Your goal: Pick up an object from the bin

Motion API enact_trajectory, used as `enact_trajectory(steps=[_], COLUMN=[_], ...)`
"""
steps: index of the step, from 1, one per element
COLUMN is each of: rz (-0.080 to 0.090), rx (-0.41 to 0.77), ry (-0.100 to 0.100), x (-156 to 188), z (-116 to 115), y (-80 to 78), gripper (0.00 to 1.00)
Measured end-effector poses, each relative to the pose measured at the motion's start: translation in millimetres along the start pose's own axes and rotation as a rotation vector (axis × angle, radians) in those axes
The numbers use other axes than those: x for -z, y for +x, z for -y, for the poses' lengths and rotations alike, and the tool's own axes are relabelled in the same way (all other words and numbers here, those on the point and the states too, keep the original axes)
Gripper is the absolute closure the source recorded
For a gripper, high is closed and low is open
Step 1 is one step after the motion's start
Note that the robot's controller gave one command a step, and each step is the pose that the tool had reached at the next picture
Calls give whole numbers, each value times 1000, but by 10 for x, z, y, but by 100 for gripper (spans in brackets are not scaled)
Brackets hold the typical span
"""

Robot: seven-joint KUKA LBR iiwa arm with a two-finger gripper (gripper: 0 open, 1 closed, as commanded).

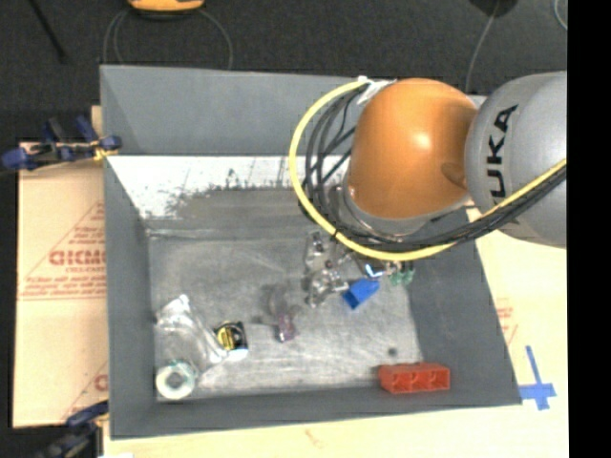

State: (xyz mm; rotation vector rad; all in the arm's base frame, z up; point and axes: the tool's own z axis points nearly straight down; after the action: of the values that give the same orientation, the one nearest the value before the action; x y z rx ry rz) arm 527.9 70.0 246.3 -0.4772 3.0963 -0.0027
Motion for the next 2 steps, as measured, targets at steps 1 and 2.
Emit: enact_trajectory(steps=[1, 2], rz=[-4, 1], rx=[-1, 219], ry=[-2, -1], x=[-16, -1753], z=[-9, -341], y=[8, -288], gripper=[0, 0])
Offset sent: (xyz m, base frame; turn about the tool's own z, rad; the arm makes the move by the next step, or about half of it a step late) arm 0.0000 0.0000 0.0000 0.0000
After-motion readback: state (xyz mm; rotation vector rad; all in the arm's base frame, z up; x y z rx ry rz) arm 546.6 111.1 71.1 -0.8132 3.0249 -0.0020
